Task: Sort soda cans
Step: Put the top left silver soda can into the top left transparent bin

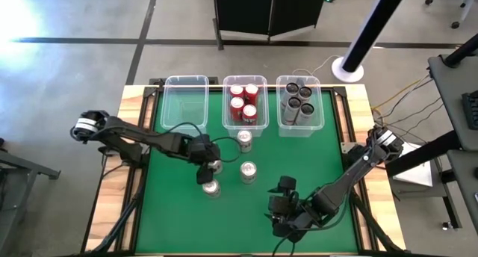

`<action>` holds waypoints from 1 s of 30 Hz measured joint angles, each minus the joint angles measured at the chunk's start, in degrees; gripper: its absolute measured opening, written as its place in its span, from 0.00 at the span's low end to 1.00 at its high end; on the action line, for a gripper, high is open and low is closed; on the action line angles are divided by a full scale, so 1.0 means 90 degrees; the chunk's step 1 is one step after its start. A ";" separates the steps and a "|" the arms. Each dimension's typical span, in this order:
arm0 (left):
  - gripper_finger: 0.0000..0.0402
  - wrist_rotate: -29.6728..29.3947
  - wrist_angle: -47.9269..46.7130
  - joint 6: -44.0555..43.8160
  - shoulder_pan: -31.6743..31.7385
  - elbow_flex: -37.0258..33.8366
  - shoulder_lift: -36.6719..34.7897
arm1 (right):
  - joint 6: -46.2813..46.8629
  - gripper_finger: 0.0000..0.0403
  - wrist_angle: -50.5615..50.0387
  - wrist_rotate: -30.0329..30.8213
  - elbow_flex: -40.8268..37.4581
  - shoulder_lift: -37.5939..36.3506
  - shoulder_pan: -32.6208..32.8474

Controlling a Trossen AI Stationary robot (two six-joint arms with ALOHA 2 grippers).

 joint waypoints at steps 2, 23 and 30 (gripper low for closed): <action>0.76 -0.0037 0.0121 0.0004 0.0000 0.0002 0.0073 | -0.0002 0.90 0.0002 0.0000 0.0000 0.0000 0.0002; 0.86 0.0148 0.0935 0.0000 0.0061 -0.0022 0.0070 | 0.0034 0.90 0.0004 0.0000 0.0000 0.0000 0.0000; 0.71 0.0038 0.0799 0.0045 0.0090 -0.0038 0.0081 | 0.0035 0.90 0.0026 0.0001 0.0000 0.0000 0.0000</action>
